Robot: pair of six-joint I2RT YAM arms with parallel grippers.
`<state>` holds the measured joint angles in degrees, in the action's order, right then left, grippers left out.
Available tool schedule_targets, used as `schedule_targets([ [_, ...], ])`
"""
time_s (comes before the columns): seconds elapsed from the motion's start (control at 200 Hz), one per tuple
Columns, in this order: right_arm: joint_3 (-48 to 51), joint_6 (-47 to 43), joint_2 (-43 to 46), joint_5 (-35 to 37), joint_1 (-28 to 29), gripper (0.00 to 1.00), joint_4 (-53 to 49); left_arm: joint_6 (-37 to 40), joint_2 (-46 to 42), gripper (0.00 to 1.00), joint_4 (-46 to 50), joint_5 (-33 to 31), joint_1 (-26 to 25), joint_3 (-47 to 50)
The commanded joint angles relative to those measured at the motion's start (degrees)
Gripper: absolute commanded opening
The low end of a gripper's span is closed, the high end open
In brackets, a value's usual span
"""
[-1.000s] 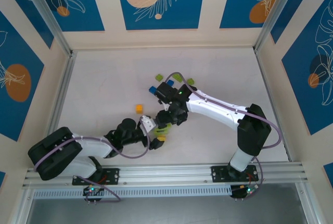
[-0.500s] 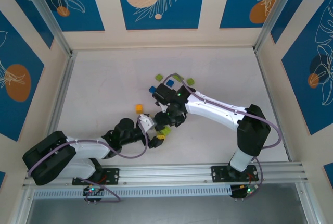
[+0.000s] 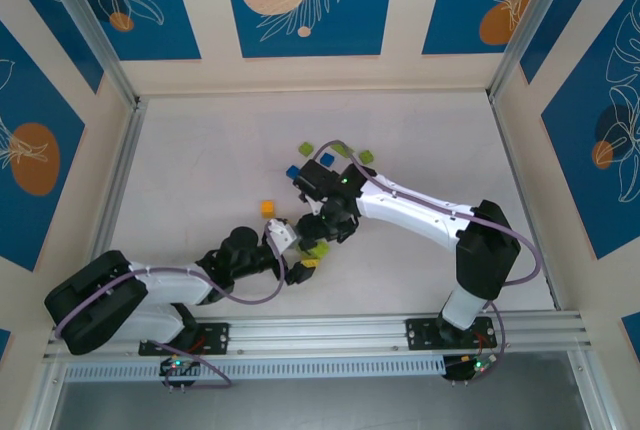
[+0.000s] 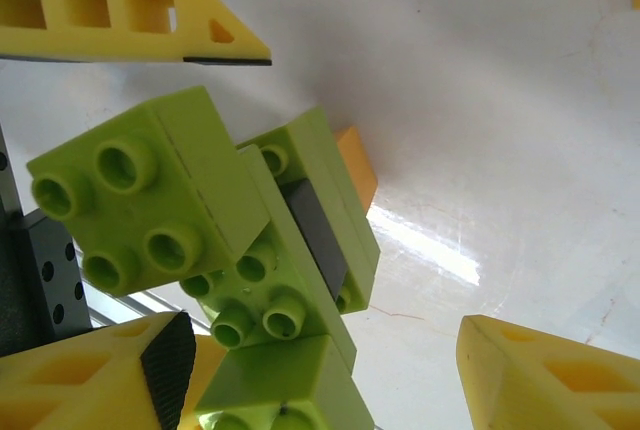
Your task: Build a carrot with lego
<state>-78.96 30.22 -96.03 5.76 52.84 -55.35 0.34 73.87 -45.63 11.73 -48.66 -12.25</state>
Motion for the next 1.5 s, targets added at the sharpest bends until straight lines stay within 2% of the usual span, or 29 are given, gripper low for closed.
schedule_targets([
  [0.0,-1.75,-1.30,1.28,-0.84,-0.54,0.71,0.14,-0.29,1.12,1.00,0.68,-0.04,-0.45,-0.14],
  [0.415,-0.36,-2.08,0.54,-1.87,-2.03,0.71,1.67,-0.24,1.25,1.00,0.28,-0.65,-0.39,0.09],
  [0.79,1.38,-2.62,-0.78,-2.50,-2.54,0.71,2.25,0.72,2.26,1.00,-1.48,1.81,-0.38,1.00],
  [1.49,6.27,-1.72,-0.75,-1.28,-1.28,0.70,1.93,0.55,2.47,1.00,-1.05,0.76,-0.40,1.00],
])
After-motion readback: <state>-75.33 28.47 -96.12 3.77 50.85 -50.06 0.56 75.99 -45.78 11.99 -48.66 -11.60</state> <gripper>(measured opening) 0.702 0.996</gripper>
